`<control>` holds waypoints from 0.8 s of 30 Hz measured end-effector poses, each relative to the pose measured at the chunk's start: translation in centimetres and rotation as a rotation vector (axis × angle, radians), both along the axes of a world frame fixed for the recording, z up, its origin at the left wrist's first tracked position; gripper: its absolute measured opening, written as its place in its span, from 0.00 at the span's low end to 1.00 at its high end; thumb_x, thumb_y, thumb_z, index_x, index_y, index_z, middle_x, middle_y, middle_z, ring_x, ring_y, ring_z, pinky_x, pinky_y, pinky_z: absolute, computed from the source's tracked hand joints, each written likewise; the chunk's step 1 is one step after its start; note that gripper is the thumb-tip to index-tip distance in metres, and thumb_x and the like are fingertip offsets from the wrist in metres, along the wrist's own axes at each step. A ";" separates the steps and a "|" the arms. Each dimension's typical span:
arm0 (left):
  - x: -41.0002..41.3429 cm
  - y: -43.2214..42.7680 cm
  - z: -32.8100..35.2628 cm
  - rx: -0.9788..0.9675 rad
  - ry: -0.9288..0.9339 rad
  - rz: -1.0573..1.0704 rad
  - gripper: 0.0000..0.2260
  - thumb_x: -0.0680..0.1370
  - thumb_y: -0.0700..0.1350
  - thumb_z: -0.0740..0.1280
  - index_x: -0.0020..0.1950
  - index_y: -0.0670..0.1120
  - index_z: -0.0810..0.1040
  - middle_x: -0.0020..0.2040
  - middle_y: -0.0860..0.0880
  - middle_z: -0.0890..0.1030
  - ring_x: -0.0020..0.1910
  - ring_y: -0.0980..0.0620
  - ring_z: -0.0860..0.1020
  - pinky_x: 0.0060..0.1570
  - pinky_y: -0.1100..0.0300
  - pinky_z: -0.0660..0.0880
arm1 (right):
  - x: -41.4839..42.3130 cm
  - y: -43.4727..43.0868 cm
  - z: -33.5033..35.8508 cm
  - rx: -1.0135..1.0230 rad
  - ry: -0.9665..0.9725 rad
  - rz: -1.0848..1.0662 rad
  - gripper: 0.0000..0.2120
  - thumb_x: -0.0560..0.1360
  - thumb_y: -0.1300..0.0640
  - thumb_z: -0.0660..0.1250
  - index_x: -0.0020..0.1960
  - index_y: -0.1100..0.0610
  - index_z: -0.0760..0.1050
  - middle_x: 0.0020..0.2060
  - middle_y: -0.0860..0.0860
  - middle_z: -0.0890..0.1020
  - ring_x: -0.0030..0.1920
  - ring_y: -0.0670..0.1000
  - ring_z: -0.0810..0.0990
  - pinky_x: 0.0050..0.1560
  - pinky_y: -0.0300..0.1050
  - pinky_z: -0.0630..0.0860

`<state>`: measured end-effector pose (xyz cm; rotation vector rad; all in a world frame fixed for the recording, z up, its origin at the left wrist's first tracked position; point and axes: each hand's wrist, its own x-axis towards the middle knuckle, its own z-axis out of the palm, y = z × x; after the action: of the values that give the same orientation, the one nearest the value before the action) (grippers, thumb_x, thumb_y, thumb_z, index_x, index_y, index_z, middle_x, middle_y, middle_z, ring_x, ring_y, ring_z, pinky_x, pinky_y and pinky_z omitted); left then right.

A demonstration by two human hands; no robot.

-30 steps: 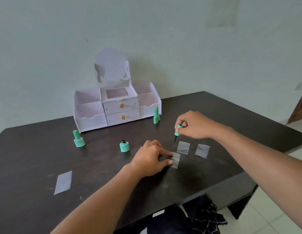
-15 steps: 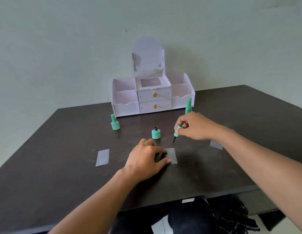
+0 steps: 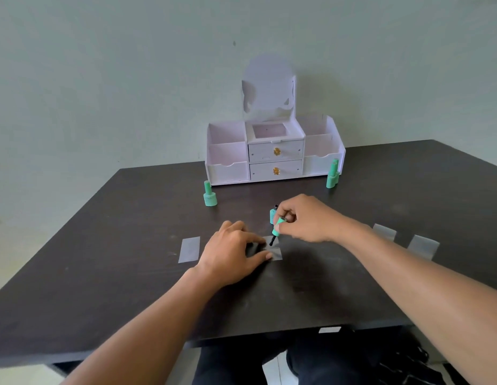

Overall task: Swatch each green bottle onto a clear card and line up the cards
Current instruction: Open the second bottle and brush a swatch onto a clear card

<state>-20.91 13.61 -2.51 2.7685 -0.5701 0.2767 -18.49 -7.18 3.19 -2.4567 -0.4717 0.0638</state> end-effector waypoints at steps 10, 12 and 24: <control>0.2 0.1 -0.3 -0.012 -0.014 -0.006 0.21 0.74 0.67 0.66 0.63 0.60 0.80 0.50 0.55 0.74 0.51 0.53 0.70 0.51 0.56 0.74 | -0.1 0.0 0.0 -0.102 -0.003 -0.004 0.07 0.74 0.58 0.71 0.40 0.47 0.82 0.29 0.43 0.75 0.31 0.42 0.73 0.33 0.33 0.66; 0.3 0.2 -0.2 -0.006 -0.027 -0.013 0.21 0.74 0.68 0.66 0.63 0.60 0.80 0.49 0.55 0.74 0.51 0.53 0.70 0.52 0.55 0.74 | 0.1 -0.1 0.7 -0.096 -0.038 -0.019 0.04 0.73 0.58 0.71 0.42 0.52 0.84 0.28 0.43 0.75 0.29 0.42 0.72 0.31 0.30 0.65; 3.6 4.0 1.9 0.140 0.023 0.017 0.19 0.75 0.65 0.66 0.59 0.56 0.83 0.56 0.56 0.80 0.57 0.51 0.73 0.55 0.53 0.74 | 2.1 2.6 4.0 0.014 -0.062 0.031 0.03 0.74 0.59 0.72 0.43 0.53 0.84 0.30 0.46 0.75 0.30 0.43 0.70 0.30 0.27 0.66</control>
<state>-17.30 17.65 -0.64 2.9078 -0.5812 0.2168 -16.36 -4.63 7.16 -2.4438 -0.5349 -0.0027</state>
